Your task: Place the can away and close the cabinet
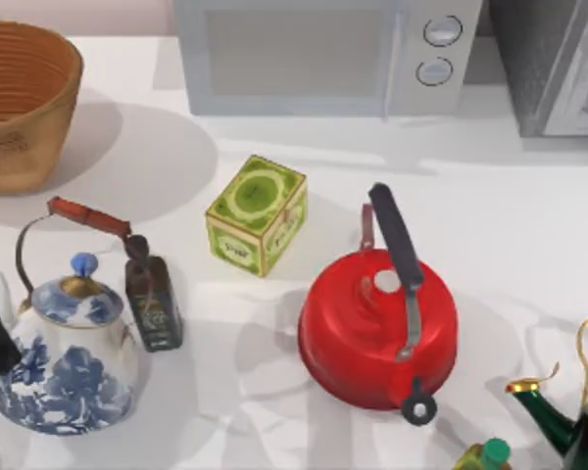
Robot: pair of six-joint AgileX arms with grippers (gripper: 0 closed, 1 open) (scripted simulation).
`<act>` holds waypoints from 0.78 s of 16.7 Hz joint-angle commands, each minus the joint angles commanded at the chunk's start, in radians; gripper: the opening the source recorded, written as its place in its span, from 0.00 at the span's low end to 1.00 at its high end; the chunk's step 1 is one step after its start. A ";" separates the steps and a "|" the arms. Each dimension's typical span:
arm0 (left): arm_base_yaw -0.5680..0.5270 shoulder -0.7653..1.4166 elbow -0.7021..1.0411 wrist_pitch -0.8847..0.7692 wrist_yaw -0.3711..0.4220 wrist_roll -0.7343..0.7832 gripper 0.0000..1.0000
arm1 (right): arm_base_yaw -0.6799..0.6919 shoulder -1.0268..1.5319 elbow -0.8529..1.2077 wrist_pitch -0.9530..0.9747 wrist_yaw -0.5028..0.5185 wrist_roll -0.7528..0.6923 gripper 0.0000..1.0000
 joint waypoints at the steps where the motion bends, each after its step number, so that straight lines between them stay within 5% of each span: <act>1: 0.000 0.000 0.000 0.000 0.000 0.000 1.00 | 0.004 -0.012 0.047 -0.049 0.001 0.001 1.00; 13: 0.000 0.000 0.000 0.000 0.000 0.000 1.00 | 0.071 -0.029 0.141 -0.142 0.068 0.001 1.00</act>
